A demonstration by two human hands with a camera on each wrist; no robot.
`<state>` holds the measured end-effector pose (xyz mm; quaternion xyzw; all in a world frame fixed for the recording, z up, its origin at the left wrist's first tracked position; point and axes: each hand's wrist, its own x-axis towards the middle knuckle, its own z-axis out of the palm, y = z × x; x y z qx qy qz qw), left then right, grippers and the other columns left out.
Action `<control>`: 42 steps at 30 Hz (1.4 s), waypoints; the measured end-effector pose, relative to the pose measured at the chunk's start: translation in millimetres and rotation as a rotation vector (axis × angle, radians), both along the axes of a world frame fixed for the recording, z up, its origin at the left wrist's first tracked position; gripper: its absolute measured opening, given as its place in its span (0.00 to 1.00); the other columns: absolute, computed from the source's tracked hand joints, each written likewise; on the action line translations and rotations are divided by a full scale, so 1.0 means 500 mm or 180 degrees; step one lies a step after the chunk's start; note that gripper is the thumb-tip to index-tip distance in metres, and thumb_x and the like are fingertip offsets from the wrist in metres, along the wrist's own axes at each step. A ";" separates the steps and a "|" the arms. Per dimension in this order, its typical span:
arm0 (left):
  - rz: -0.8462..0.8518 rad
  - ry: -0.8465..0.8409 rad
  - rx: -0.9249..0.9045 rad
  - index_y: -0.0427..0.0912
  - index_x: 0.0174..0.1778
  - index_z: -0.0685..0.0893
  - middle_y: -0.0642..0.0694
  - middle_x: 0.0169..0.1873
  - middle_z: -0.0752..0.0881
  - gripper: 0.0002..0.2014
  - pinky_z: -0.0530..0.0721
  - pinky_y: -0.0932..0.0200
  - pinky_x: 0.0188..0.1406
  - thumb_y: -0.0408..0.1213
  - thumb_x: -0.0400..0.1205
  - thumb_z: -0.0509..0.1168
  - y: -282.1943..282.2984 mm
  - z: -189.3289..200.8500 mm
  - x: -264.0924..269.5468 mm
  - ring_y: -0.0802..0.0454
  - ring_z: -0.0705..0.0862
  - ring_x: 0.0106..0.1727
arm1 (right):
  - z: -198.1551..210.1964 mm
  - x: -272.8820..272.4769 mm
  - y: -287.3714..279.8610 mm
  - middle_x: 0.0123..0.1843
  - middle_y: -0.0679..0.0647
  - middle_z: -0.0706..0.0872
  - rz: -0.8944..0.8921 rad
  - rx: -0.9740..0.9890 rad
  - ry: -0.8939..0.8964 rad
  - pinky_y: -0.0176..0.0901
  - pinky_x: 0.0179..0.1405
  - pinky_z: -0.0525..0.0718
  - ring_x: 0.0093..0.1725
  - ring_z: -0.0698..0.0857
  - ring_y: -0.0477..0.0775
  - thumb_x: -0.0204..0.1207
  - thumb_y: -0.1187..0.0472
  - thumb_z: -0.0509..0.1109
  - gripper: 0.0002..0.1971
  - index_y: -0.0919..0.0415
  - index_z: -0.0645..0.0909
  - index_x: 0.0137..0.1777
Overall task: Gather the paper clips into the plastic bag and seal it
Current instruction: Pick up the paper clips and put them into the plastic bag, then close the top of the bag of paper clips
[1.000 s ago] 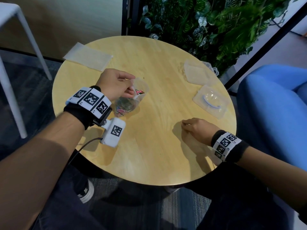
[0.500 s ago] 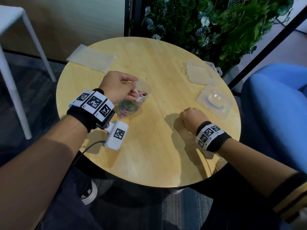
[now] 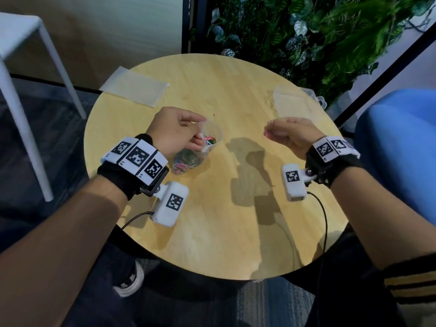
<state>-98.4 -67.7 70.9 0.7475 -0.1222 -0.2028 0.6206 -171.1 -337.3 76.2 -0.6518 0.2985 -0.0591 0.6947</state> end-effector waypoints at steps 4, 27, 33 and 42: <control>-0.0054 0.0011 -0.0042 0.34 0.61 0.87 0.34 0.39 0.88 0.11 0.91 0.59 0.39 0.27 0.83 0.67 -0.006 -0.001 -0.002 0.48 0.90 0.35 | 0.052 0.034 0.120 0.36 0.64 0.88 0.0616 -0.0097 -0.0360 0.40 0.40 0.89 0.34 0.91 0.56 0.71 0.77 0.74 0.03 0.75 0.84 0.42; -0.0653 -0.0443 -0.0184 0.38 0.65 0.70 0.36 0.34 0.87 0.17 0.88 0.55 0.37 0.29 0.83 0.68 0.024 0.016 -0.008 0.46 0.88 0.33 | 0.033 0.036 0.176 0.32 0.48 0.90 0.2083 -0.3066 -0.0245 0.32 0.32 0.85 0.30 0.90 0.46 0.78 0.54 0.73 0.11 0.61 0.89 0.43; -0.0940 -0.1210 0.0952 0.47 0.51 0.87 0.48 0.38 0.90 0.21 0.89 0.59 0.46 0.48 0.65 0.83 0.050 -0.009 -0.014 0.54 0.89 0.42 | 0.046 0.030 0.169 0.34 0.58 0.92 0.1386 -0.2482 -0.0016 0.33 0.23 0.83 0.26 0.90 0.51 0.78 0.63 0.71 0.06 0.67 0.87 0.44; -0.0280 -0.1282 0.0382 0.41 0.42 0.93 0.48 0.33 0.92 0.07 0.91 0.48 0.49 0.39 0.81 0.72 0.028 -0.028 -0.013 0.53 0.91 0.36 | 0.055 0.024 0.183 0.58 0.49 0.85 0.2084 -0.3652 -0.0877 0.40 0.54 0.77 0.55 0.82 0.49 0.78 0.55 0.67 0.13 0.48 0.86 0.60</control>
